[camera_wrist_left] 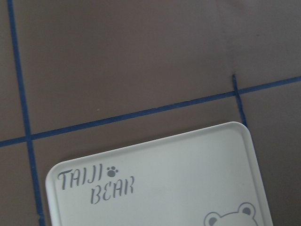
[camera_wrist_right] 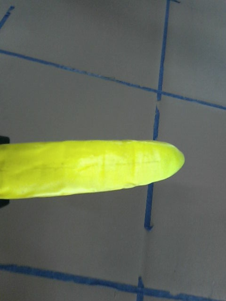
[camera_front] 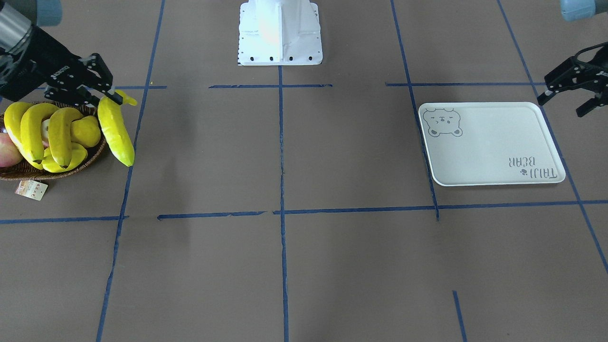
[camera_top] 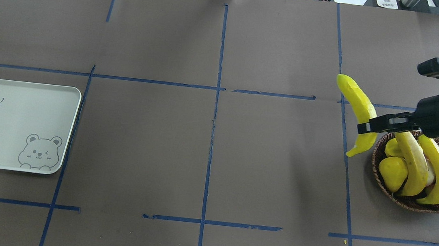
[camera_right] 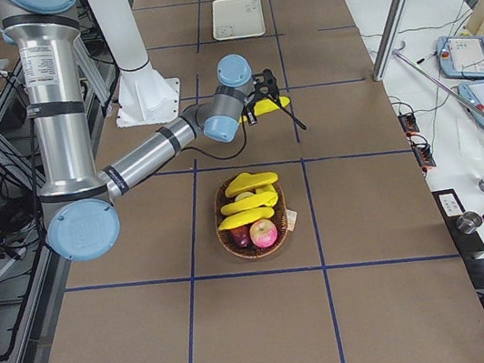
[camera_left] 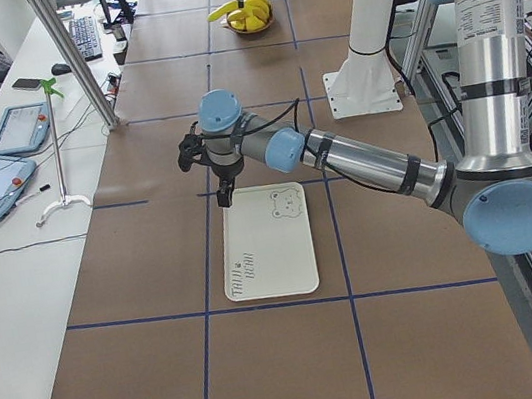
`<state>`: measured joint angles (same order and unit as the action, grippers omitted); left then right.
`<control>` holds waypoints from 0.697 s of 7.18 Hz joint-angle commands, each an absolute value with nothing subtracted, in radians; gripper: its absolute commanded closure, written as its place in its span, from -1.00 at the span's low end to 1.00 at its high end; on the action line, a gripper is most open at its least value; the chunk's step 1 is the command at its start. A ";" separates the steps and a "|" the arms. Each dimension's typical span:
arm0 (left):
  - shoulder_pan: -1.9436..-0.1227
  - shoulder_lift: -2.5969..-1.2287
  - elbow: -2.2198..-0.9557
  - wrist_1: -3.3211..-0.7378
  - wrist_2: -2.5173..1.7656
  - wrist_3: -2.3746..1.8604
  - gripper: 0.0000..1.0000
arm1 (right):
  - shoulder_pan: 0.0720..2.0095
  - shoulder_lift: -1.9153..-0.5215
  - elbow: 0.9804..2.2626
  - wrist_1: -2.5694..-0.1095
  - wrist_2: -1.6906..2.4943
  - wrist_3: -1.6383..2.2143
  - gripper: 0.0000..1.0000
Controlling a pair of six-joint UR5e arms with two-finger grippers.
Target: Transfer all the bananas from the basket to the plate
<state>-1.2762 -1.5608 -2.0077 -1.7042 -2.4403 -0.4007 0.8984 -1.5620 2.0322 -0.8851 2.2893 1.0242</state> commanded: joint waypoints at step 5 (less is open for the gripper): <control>-1.082 -1.777 -2.013 -2.023 -2.441 -1.218 -1.00 | 0.456 -1.327 1.950 -0.624 1.789 1.417 0.98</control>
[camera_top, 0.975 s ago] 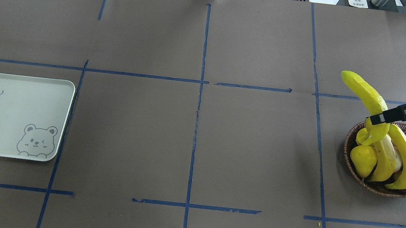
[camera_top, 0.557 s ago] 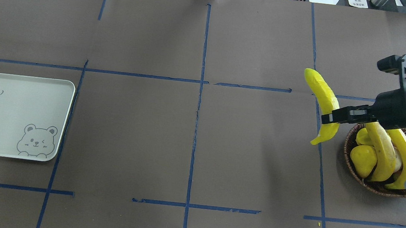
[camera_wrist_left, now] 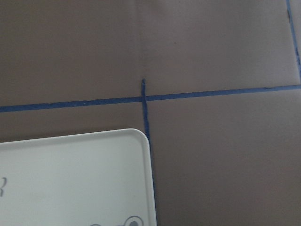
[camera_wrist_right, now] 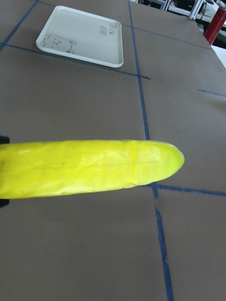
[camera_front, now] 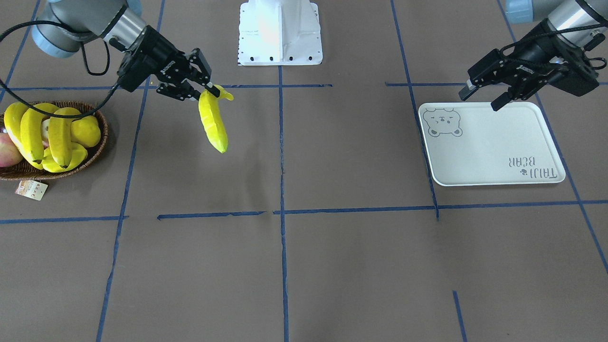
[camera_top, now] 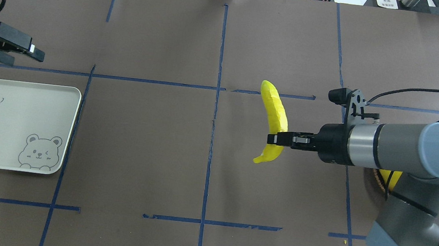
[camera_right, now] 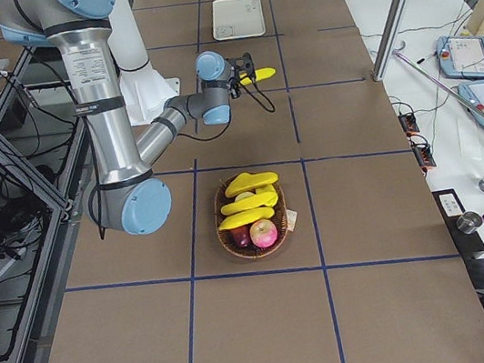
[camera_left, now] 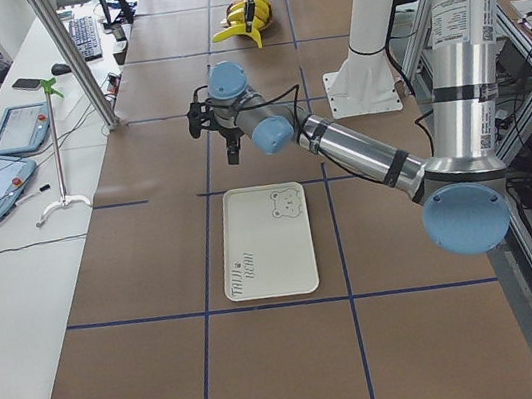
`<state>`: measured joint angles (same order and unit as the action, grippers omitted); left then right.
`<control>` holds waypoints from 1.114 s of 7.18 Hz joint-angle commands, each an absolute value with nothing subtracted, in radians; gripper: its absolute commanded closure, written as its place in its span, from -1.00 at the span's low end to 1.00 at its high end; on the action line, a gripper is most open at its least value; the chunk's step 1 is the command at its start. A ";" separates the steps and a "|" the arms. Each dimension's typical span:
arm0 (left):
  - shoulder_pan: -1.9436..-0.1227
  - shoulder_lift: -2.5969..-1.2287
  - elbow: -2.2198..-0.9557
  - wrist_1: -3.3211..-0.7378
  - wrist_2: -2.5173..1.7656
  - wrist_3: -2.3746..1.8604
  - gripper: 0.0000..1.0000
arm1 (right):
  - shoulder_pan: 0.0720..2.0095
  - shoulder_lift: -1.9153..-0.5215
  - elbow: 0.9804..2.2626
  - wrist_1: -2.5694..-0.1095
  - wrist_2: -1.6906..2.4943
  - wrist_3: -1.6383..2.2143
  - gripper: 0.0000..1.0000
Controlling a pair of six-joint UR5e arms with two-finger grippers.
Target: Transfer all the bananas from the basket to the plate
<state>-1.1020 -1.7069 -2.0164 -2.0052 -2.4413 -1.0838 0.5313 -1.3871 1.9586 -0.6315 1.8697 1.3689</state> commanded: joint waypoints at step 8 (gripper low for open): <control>-0.683 -2.049 -1.952 -2.040 -2.045 -1.640 -1.00 | 0.308 -1.031 1.781 -0.644 1.560 1.436 0.96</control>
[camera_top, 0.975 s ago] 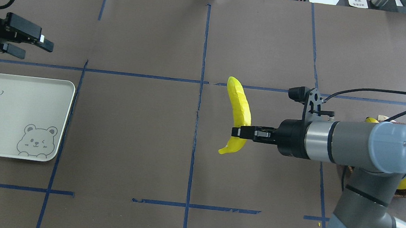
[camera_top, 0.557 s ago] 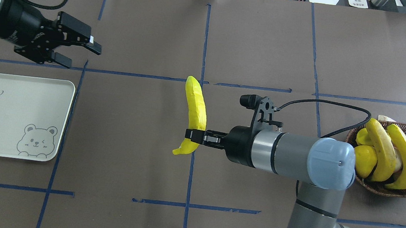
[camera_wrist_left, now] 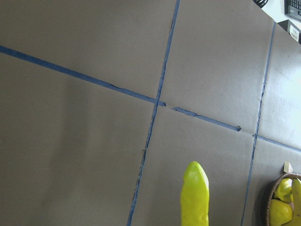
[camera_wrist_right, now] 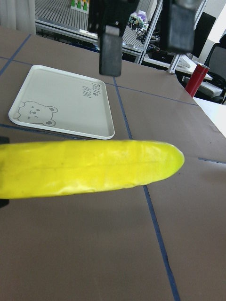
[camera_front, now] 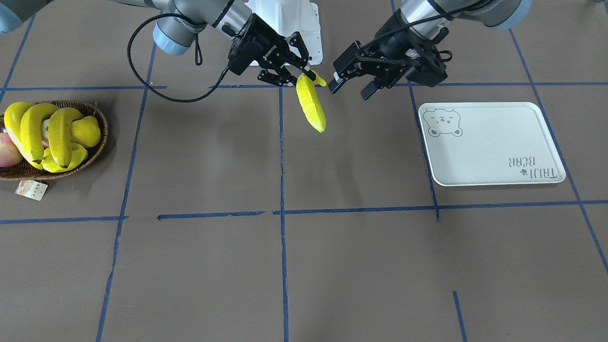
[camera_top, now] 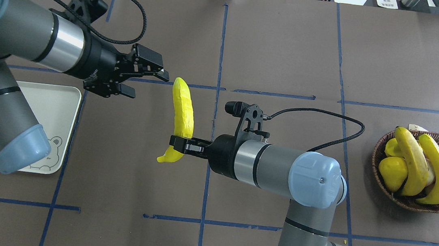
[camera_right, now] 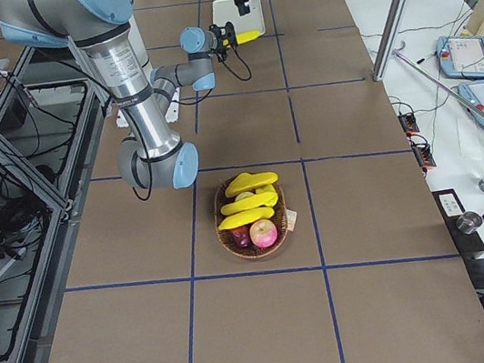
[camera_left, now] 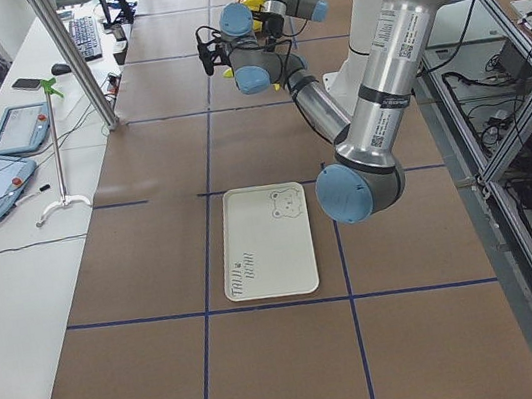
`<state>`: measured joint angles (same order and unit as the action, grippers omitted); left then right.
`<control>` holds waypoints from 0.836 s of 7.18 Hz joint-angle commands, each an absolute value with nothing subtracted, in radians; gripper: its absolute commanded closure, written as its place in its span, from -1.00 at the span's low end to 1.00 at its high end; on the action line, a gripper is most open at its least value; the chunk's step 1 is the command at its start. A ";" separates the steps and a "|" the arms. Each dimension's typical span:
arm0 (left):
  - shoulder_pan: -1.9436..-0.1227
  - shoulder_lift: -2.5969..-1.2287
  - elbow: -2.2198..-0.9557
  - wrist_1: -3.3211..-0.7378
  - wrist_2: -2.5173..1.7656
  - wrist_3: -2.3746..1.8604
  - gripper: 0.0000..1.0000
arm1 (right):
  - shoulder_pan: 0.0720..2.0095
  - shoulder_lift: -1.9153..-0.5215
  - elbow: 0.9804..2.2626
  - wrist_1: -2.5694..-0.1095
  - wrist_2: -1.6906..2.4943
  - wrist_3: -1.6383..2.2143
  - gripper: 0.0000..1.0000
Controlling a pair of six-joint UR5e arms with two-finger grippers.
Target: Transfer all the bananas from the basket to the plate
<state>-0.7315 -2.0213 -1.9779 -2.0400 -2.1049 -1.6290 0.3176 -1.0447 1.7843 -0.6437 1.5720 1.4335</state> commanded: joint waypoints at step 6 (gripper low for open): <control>-0.637 -2.074 -1.896 -2.040 -2.006 -1.641 -0.65 | 0.305 -1.023 1.781 -0.646 1.559 1.450 0.95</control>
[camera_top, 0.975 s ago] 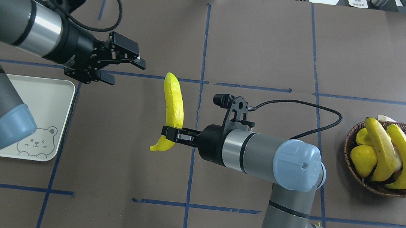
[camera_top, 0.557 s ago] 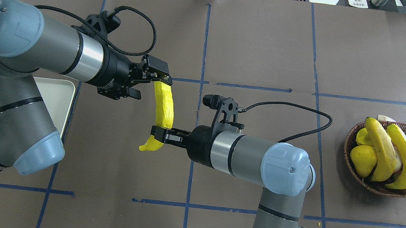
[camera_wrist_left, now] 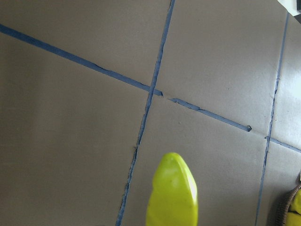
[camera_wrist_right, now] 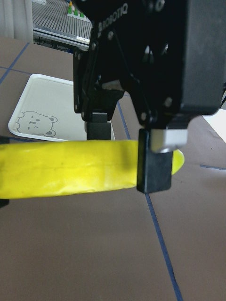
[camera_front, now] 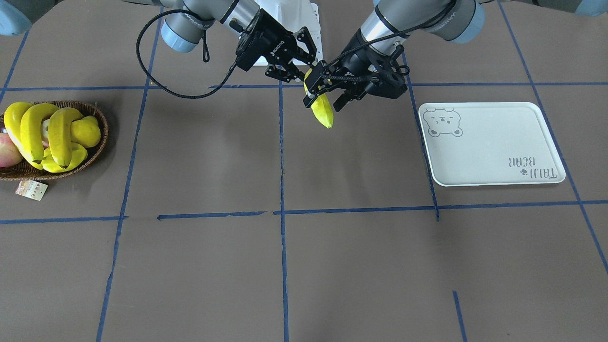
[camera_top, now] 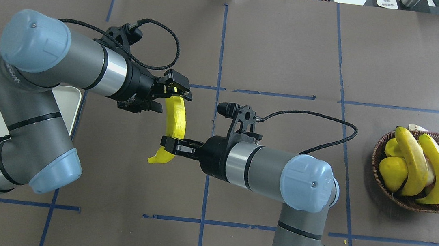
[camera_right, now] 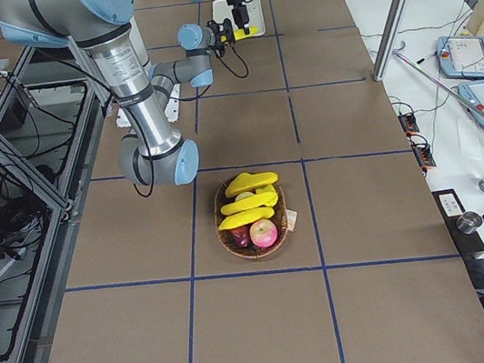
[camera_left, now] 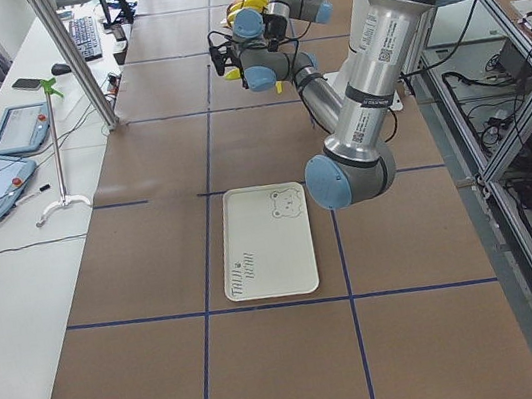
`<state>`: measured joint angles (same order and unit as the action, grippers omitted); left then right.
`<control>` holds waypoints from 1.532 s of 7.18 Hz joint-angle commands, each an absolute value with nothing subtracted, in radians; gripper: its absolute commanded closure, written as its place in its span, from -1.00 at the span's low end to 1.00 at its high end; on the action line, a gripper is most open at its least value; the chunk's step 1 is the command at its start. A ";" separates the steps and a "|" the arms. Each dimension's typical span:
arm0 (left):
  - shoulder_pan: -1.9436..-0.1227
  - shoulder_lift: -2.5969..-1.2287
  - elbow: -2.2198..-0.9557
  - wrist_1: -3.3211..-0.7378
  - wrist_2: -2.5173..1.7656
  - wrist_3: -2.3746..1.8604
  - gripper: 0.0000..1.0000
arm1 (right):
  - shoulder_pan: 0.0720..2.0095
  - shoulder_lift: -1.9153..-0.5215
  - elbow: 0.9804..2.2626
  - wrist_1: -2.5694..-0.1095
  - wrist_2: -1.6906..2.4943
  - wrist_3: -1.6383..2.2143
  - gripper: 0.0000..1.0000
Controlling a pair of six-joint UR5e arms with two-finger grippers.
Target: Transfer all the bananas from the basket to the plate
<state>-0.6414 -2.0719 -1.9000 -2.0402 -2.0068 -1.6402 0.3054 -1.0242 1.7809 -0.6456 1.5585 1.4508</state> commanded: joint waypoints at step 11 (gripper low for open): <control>-0.669 -1.970 -1.919 -2.020 -2.016 -1.641 1.00 | 0.432 -1.071 1.842 -0.777 1.774 1.470 -0.99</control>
<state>-0.6475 -2.0271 -1.9134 -2.0285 -2.0119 -1.6415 0.3721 -1.0532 1.8113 -0.6889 1.6664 1.4693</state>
